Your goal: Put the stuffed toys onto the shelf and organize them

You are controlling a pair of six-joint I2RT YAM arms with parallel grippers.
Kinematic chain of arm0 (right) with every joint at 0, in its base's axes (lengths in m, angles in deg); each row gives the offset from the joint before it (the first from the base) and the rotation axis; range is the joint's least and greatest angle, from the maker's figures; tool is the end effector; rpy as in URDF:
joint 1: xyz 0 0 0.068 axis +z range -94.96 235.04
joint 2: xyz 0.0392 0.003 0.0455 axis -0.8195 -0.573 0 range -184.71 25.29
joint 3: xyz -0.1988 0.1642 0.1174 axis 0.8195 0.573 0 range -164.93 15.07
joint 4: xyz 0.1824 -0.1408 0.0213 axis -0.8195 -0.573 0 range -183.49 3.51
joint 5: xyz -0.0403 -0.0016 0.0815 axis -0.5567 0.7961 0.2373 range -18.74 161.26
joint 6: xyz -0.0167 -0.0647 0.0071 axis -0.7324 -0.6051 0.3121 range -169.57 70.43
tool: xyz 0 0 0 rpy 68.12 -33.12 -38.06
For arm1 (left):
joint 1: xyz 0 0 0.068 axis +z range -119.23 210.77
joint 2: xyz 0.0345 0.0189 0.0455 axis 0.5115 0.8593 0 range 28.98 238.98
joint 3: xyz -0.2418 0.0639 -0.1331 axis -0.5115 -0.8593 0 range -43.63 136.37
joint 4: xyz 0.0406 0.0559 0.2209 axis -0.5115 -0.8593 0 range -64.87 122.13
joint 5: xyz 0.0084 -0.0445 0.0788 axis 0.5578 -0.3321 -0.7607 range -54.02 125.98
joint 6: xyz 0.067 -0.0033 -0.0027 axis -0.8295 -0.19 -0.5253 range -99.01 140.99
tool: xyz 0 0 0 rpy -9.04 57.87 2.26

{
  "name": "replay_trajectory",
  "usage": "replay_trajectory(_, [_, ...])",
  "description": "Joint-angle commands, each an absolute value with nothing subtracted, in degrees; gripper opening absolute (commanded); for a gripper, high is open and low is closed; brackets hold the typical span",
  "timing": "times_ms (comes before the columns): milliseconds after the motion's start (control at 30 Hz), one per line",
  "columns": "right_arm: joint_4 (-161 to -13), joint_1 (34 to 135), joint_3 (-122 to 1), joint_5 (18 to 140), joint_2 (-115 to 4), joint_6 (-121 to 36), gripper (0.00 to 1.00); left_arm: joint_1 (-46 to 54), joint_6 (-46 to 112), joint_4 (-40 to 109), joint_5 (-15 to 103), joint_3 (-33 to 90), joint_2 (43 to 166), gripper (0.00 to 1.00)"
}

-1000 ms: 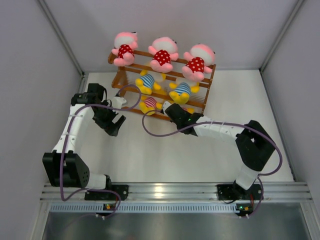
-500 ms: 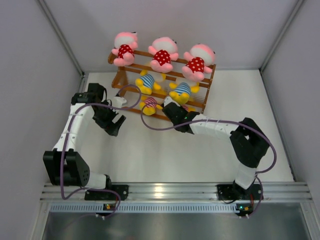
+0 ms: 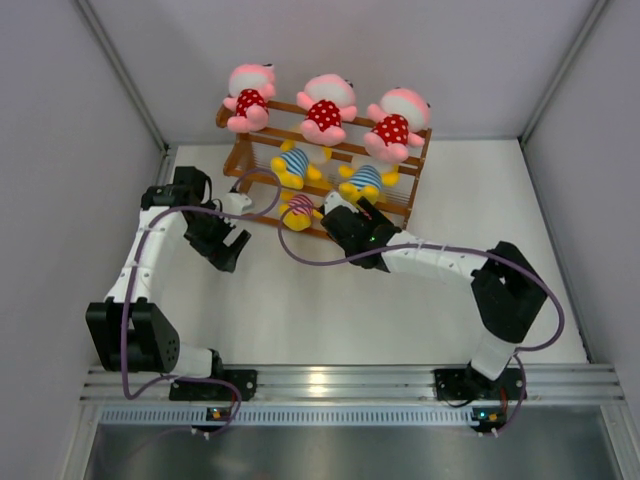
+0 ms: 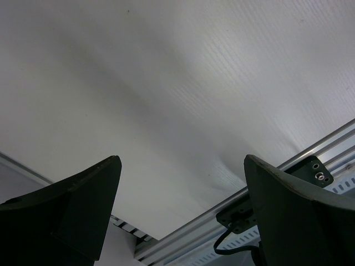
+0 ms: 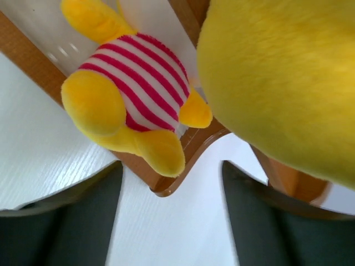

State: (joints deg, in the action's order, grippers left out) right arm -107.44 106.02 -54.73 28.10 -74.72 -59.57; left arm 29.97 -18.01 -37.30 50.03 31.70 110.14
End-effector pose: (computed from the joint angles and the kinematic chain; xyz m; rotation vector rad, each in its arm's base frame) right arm 0.2506 0.2508 0.2409 -0.8546 2.0582 -0.5453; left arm 0.2273 -0.0162 0.3014 0.9992 2.6291 -0.2084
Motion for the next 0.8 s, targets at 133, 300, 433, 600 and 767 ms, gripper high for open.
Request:
replay_trajectory(133, [-111.17, 110.14, -54.98, 26.52, -64.47, -54.85, 0.92, 30.33, -18.65, -36.42, 51.63, 34.06, 111.5, 0.98])
replay_trajectory(300, [-115.58, 111.81, -51.73, 31.96, -56.04, -46.5, 0.99, 30.33, -17.06, -36.16, 53.29, 36.61, 111.16, 0.98])
replay_trajectory(433, [-120.67, 111.82, -49.1, 36.28, -49.78, -40.44, 0.99, 30.33, -16.01, -35.2, 53.91, 34.34, 108.88, 0.98])
replay_trajectory(600, [-131.3, 111.82, -45.05, 33.47, -40.13, -28.05, 0.99, 30.41, -13.72, -32.82, 51.89, 29.86, 104.92, 0.98])
replay_trajectory(767, [-140.7, 108.14, -41.72, 34.16, -35.19, -14.89, 1.0, 30.33, -11.71, -30.1, 49.7, 22.31, 99.31, 0.98])
